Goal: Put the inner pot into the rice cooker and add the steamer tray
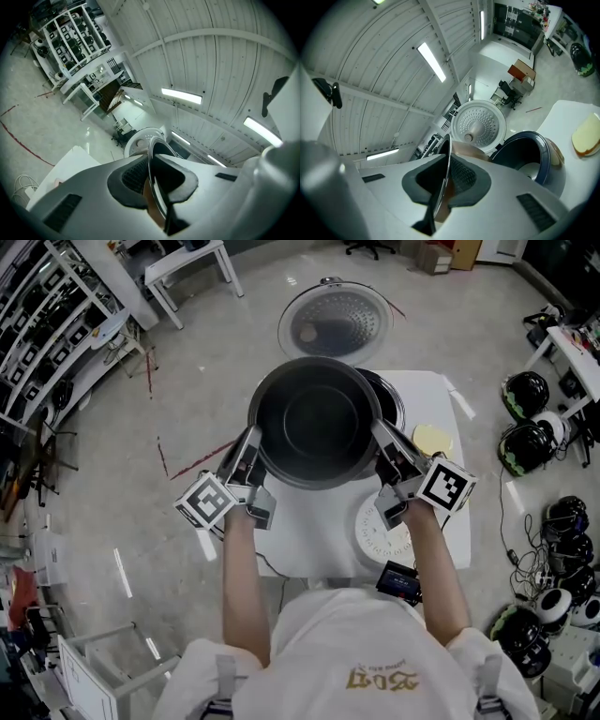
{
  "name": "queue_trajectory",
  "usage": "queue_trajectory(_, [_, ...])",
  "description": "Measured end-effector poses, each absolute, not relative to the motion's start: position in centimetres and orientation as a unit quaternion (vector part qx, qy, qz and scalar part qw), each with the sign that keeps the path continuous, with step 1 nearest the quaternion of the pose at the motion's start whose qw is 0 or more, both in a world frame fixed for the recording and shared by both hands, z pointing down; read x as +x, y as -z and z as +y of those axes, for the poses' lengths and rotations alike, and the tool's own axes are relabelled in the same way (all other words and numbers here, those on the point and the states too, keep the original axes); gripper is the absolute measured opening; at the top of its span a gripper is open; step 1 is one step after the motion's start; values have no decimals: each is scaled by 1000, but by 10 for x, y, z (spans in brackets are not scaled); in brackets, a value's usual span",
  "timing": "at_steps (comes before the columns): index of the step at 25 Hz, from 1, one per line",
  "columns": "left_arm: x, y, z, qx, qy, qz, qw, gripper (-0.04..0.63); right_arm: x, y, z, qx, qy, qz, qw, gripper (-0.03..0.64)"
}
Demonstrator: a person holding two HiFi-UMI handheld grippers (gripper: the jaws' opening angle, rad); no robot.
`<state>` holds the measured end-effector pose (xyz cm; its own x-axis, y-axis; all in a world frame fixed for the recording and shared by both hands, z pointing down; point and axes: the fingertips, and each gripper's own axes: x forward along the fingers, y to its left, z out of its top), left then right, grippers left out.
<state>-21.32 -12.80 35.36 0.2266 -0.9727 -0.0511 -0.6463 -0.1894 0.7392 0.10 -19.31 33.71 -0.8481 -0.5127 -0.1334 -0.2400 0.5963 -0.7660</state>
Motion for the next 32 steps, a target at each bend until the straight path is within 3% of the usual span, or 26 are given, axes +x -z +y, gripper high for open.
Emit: queue_trajectory(32, [-170,-393,-229,730,236,-547,337,58,47,-380,-284,-243,440,845,181,34])
